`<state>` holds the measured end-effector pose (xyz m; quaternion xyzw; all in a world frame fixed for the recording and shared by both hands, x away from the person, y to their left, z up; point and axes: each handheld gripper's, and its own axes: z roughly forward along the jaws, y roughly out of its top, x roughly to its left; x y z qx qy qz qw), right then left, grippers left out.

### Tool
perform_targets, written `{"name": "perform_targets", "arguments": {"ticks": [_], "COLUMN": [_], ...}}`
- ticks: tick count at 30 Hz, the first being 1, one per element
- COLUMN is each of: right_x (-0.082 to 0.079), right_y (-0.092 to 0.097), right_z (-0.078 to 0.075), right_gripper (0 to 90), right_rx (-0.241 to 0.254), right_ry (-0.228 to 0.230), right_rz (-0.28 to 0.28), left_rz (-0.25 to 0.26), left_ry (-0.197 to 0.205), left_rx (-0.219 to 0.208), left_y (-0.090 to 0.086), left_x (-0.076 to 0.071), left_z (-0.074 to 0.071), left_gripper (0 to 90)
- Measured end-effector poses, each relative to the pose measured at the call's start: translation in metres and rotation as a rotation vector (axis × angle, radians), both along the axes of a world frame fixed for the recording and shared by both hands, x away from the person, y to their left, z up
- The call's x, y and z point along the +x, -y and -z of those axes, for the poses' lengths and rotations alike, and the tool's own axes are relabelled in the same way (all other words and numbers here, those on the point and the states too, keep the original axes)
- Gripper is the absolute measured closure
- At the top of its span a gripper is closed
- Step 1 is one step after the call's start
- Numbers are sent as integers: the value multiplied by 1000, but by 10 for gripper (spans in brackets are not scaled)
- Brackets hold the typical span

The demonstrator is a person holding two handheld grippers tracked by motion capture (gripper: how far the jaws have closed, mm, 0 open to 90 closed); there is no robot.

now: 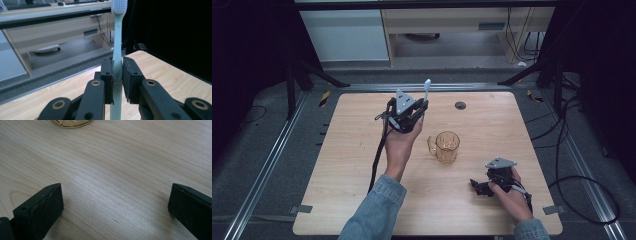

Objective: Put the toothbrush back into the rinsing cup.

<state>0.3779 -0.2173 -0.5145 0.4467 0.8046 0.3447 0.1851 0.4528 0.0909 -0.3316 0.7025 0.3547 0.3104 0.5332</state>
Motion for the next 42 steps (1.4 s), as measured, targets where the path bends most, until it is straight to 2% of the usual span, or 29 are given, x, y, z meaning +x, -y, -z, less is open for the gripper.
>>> {"name": "perform_targets", "arguments": {"ticks": [9, 11, 20, 24, 25, 32, 36, 42], "right_x": [0, 0, 0, 0, 1, 0, 0, 0], "right_y": [0, 0, 0, 0, 0, 0, 0, 0], "right_z": [0, 0, 0, 0, 1, 0, 0, 0], "right_gripper": [4, 4, 4, 4, 4, 4, 4, 4], "right_rx": [0, 0, 0, 0, -10, 1, 1, 1], "right_ry": [-1, 0, 0, 0, 12, 1, 1, 1], "right_rz": [0, 0, 0, 0, -4, -1, -1, -1], "left_rz": [0, -7, -12, -12, -12, -10, -5, -15], "left_ry": [34, 59, 112, 149, 156, 179, 178, 199], "left_rx": [-31, -44, -77, -96, -107, -119, -128, -156], "left_y": [5, 7, 9, 10, 10, 12, 12, 10], "left_x": [-3, -4, -9, -11, -10, -12, -12, -15], "left_z": [0, 0, -1, 2, 4, 10, 15, 19], "left_gripper": [789, 789, 789, 789, 789, 789, 788, 788]}}
